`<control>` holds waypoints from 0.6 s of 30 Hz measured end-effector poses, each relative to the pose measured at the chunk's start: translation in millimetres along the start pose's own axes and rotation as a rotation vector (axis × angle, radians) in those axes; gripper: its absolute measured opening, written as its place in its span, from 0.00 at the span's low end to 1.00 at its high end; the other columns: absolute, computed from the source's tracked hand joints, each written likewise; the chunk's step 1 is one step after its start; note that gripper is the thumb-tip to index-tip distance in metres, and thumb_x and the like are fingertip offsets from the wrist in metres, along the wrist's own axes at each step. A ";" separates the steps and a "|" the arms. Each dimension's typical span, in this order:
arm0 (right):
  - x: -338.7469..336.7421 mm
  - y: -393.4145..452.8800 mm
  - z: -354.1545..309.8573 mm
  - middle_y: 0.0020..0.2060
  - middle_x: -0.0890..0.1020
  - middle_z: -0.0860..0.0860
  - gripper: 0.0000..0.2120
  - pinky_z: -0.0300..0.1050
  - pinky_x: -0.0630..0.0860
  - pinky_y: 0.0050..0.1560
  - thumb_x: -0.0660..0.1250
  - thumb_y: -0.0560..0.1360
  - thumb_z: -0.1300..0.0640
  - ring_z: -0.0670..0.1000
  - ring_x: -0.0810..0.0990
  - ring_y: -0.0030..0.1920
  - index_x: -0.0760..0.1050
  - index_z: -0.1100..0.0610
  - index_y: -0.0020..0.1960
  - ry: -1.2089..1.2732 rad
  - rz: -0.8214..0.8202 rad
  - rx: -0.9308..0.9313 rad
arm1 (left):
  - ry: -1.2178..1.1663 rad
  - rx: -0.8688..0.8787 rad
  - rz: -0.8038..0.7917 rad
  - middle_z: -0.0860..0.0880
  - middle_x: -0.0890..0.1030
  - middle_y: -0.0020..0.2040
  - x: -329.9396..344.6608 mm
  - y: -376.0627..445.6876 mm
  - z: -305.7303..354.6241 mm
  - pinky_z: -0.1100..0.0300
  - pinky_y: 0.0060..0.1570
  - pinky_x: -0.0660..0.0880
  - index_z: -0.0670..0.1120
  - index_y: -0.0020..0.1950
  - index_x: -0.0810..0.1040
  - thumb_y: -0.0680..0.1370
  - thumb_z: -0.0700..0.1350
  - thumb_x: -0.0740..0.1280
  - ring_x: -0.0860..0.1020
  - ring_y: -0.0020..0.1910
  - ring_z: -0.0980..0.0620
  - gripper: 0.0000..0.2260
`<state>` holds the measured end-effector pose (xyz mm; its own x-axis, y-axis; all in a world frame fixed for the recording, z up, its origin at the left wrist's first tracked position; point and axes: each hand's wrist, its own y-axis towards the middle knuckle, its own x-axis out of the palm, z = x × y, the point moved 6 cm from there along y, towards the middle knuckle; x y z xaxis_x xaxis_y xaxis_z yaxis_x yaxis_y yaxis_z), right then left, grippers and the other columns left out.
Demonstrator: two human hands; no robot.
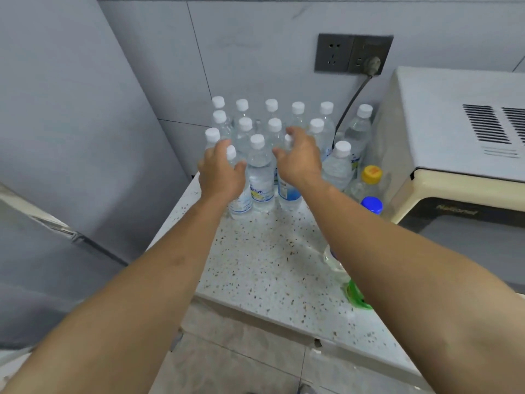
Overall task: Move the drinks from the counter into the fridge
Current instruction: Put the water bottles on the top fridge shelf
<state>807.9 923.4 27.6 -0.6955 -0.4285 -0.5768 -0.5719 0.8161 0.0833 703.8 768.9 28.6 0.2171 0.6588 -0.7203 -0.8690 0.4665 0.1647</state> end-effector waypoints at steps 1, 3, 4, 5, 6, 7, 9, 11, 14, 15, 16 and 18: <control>0.0 -0.5 0.0 0.64 0.73 0.55 0.21 0.51 0.73 0.58 0.67 0.78 0.53 0.58 0.73 0.64 0.68 0.50 0.69 -0.015 0.001 -0.005 | -0.016 0.012 -0.004 0.45 0.71 0.69 0.3 -1.1 0.0 0.55 0.57 0.65 0.51 0.70 0.70 0.79 0.47 0.67 0.67 0.67 0.41 0.20; -0.4 -5.9 3.3 0.59 0.75 0.54 0.16 0.50 0.73 0.52 0.67 0.78 0.55 0.56 0.76 0.57 0.69 0.50 0.64 -0.014 0.031 -0.024 | -0.051 0.048 0.027 0.46 0.75 0.63 -1.7 -5.6 -1.0 0.55 0.53 0.66 0.49 0.64 0.74 0.78 0.46 0.68 0.70 0.62 0.41 0.15; 0.2 -10.0 6.6 0.57 0.76 0.53 0.14 0.50 0.73 0.50 0.66 0.79 0.56 0.56 0.76 0.53 0.69 0.51 0.62 0.003 0.039 -0.029 | -0.056 0.065 0.040 0.46 0.76 0.60 -2.4 -9.6 -2.2 0.55 0.51 0.67 0.49 0.61 0.74 0.77 0.46 0.69 0.71 0.60 0.42 0.13; 1.1 -14.6 10.7 0.54 0.76 0.52 0.13 0.49 0.72 0.47 0.65 0.79 0.56 0.55 0.76 0.50 0.68 0.51 0.62 0.028 0.045 -0.028 | -0.059 0.071 0.043 0.47 0.76 0.58 -1.9 -14.5 -4.4 0.55 0.49 0.67 0.49 0.59 0.75 0.77 0.47 0.69 0.72 0.57 0.44 0.12; 1.3 -19.9 14.8 0.50 0.77 0.50 0.13 0.46 0.71 0.44 0.65 0.79 0.57 0.53 0.75 0.46 0.68 0.51 0.62 0.060 0.057 -0.025 | -0.075 0.059 0.032 0.49 0.76 0.55 -0.2 -19.6 -8.0 0.55 0.47 0.67 0.49 0.58 0.74 0.77 0.48 0.69 0.73 0.55 0.45 0.11; 0.9 -25.2 18.7 0.44 0.77 0.47 0.12 0.42 0.69 0.39 0.64 0.79 0.57 0.52 0.75 0.43 0.68 0.51 0.61 0.093 0.074 -0.021 | -0.120 0.024 0.008 0.53 0.76 0.53 2.9 -25.5 -13.2 0.56 0.46 0.67 0.50 0.57 0.74 0.77 0.50 0.69 0.73 0.53 0.48 0.11; -1.3 -37.0 24.3 0.36 0.73 0.42 0.10 0.35 0.65 0.33 0.65 0.79 0.58 0.48 0.73 0.38 0.69 0.51 0.58 0.148 0.105 -0.016 | -0.280 -0.063 -0.045 0.61 0.75 0.48 9.6 -38.0 -22.5 0.58 0.45 0.67 0.55 0.56 0.73 0.77 0.53 0.69 0.74 0.51 0.53 0.10; -4.1 -50.5 26.3 0.36 0.72 0.41 0.09 0.34 0.64 0.33 0.67 0.78 0.58 0.45 0.72 0.37 0.69 0.50 0.53 0.177 0.109 -0.033 | -0.397 -0.069 -0.056 0.63 0.76 0.48 11.4 -49.2 -25.3 0.61 0.46 0.68 0.57 0.55 0.74 0.77 0.52 0.70 0.75 0.50 0.57 0.08; -6.6 -70.2 32.6 0.39 0.75 0.44 0.10 0.39 0.68 0.39 0.68 0.78 0.59 0.47 0.74 0.41 0.69 0.48 0.52 0.232 0.085 -0.054 | -0.461 -0.021 -0.029 0.60 0.80 0.50 7.7 -62.7 -28.6 0.64 0.47 0.69 0.55 0.54 0.78 0.76 0.48 0.71 0.76 0.50 0.64 0.09; -7.9 -77.2 35.4 0.41 0.76 0.46 0.10 0.40 0.68 0.41 0.68 0.78 0.59 0.48 0.74 0.42 0.69 0.48 0.52 0.251 0.082 -0.061 | -0.472 -0.019 -0.010 0.60 0.80 0.51 5.7 -67.6 -31.3 0.65 0.47 0.70 0.54 0.56 0.79 0.75 0.48 0.71 0.76 0.51 0.64 0.10; -10.4 -83.9 36.5 0.42 0.77 0.47 0.09 0.39 0.69 0.41 0.68 0.78 0.58 0.48 0.74 0.43 0.70 0.48 0.52 0.264 0.081 -0.074 | -0.480 -0.024 0.010 0.60 0.80 0.52 2.9 -71.8 -33.6 0.66 0.48 0.70 0.54 0.57 0.79 0.75 0.49 0.72 0.76 0.52 0.64 0.11; -15.2 -95.1 36.0 0.44 0.78 0.45 0.09 0.35 0.70 0.42 0.68 0.77 0.57 0.47 0.75 0.45 0.72 0.50 0.54 0.271 0.084 -0.102 | -0.486 -0.042 0.033 0.61 0.80 0.52 -3.4 -78.7 -36.6 0.67 0.48 0.69 0.55 0.57 0.79 0.75 0.50 0.72 0.76 0.53 0.64 0.11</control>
<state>888.6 866.2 -0.7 -0.8251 -0.4604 -0.3276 -0.5387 0.8158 0.2104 755.2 708.3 -6.6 0.3628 0.8768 -0.3155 -0.8940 0.4231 0.1478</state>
